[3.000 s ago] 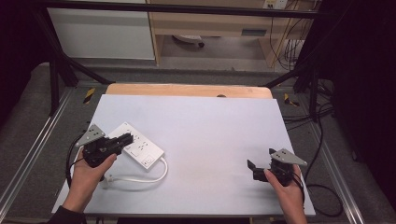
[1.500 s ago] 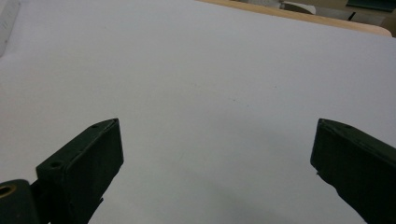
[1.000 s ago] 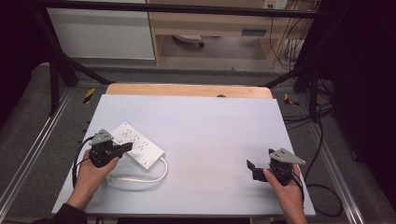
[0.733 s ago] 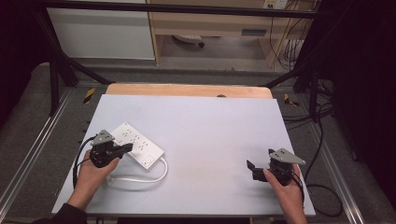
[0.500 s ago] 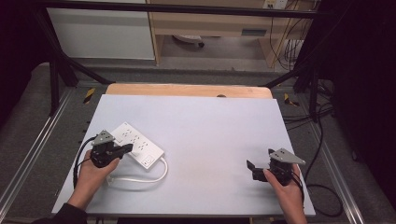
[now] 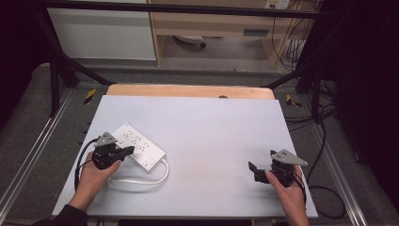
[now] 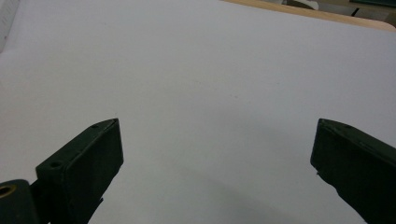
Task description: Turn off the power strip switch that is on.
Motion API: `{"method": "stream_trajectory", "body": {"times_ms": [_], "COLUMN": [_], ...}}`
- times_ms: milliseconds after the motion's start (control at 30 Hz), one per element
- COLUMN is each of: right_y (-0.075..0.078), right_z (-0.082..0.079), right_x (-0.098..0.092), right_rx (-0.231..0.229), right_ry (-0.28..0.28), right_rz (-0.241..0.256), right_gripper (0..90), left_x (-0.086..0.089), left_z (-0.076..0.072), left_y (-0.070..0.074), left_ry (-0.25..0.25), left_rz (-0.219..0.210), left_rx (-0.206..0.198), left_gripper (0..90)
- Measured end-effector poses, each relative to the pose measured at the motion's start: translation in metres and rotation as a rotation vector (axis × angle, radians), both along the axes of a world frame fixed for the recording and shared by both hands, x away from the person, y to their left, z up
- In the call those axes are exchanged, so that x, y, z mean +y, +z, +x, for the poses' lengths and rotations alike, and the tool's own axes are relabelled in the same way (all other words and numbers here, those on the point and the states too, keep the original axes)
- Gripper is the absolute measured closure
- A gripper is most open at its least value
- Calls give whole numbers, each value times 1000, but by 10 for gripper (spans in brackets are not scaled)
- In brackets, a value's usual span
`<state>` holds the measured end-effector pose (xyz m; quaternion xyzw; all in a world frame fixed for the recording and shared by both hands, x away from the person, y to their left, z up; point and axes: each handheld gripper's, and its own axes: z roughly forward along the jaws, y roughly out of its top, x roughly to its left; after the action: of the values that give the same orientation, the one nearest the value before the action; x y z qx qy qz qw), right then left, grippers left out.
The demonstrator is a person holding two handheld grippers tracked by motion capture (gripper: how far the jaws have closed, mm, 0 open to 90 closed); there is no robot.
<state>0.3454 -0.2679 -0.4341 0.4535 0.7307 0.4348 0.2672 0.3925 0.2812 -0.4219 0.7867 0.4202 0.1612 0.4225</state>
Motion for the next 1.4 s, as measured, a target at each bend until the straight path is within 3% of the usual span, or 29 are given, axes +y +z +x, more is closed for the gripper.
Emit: {"method": "stream_trajectory", "body": {"times_ms": [633, 1400], "right_y": [0, -1], "right_z": [0, 1], "right_x": [0, 0], "right_rx": [-2, 4], "right_ry": [3, 5], "right_rz": [-6, -8], "right_gripper": [29, 29], "left_x": [-2, -4], "left_z": [7, 10], "left_y": [-5, -7], "left_ry": [3, 21], "left_rz": [51, 64], "left_rx": [16, 46], "left_gripper": [899, 898]}}
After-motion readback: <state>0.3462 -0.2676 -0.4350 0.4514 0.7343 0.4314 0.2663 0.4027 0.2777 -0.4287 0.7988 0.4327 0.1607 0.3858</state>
